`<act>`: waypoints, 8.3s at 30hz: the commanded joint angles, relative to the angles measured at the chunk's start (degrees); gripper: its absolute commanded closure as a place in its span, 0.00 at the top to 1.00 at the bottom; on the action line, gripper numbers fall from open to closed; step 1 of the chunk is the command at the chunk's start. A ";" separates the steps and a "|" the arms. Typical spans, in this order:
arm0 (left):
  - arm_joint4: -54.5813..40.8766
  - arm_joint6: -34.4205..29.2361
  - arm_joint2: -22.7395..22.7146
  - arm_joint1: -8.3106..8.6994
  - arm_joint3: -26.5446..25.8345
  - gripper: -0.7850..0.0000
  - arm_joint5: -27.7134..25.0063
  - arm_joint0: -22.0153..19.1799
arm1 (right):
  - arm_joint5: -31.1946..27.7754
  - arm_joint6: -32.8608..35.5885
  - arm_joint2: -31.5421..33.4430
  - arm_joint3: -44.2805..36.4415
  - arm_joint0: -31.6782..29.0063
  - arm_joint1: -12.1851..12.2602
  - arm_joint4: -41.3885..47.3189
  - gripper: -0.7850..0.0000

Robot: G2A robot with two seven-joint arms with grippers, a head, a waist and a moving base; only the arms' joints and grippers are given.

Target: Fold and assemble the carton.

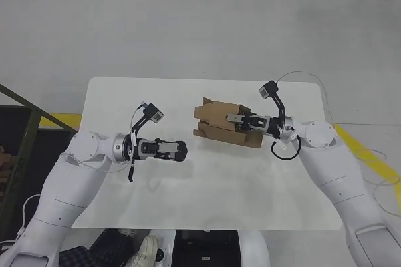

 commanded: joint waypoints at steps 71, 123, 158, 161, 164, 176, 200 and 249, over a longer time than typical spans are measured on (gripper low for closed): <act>-1.79 4.69 0.38 -1.35 3.24 1.00 -1.65 -2.63 | 0.70 6.40 2.49 -7.15 -5.96 0.27 0.26 0.00; -0.50 6.13 2.08 -2.18 -1.45 1.00 -0.27 -3.31 | 0.17 3.65 2.89 -10.25 -8.37 0.53 -1.56 0.00; 0.47 7.85 -0.55 -2.00 0.57 1.00 -0.11 -1.50 | 0.43 7.83 -0.31 -12.02 -8.19 0.20 0.77 0.00; 0.90 7.97 -0.96 -1.90 0.13 1.00 -0.12 -0.82 | 0.36 6.80 0.64 -11.27 -7.93 0.28 1.37 0.00; 1.05 8.11 -0.85 -1.92 0.05 1.00 -0.07 -0.50 | 0.15 5.93 1.52 -11.00 -7.90 0.40 1.58 0.00; 1.15 7.18 1.35 -2.29 -0.56 1.00 0.00 -0.59 | 0.46 1.66 2.93 -11.08 -8.18 0.46 0.36 0.00; 2.24 7.74 4.87 -3.08 -0.37 1.00 0.71 -2.16 | 0.56 -6.74 3.82 -14.57 -10.45 0.48 -6.27 0.00; -0.44 10.65 -3.02 -2.39 2.10 1.00 -1.43 1.83 | -0.54 6.68 5.48 -15.28 -10.96 0.99 4.29 0.00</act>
